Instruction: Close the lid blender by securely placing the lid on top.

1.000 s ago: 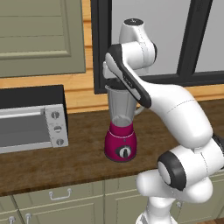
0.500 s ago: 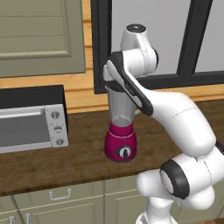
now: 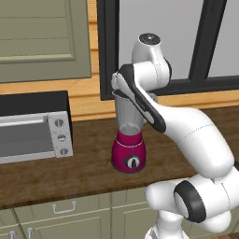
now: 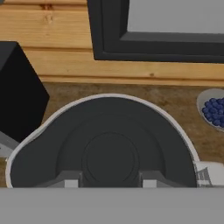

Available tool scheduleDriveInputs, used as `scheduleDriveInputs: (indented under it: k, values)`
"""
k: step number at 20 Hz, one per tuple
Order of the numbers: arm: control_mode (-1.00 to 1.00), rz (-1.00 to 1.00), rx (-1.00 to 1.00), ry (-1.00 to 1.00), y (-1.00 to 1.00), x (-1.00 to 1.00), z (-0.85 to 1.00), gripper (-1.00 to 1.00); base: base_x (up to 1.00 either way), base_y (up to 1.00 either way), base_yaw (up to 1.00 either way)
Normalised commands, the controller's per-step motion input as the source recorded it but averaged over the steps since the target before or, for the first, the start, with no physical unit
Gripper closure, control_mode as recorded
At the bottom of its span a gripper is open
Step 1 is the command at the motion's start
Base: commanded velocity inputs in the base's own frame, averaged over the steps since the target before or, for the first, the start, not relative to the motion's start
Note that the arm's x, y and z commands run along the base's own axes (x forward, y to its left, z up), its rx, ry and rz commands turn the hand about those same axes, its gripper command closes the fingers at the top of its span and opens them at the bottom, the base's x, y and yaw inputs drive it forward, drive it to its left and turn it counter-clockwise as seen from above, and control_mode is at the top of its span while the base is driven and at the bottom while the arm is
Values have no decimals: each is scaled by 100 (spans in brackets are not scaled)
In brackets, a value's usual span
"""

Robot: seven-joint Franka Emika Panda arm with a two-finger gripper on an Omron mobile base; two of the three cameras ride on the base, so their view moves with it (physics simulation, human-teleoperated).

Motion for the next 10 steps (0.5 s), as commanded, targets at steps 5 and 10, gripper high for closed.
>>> scheduleDriveInputs:
  k: [5,10]
  values:
    - [-100,0,0,0,0,1,-38,-100,0,0,0]
    - [-100,0,-1,3,-3,-14,-22,-100,0,0,0]
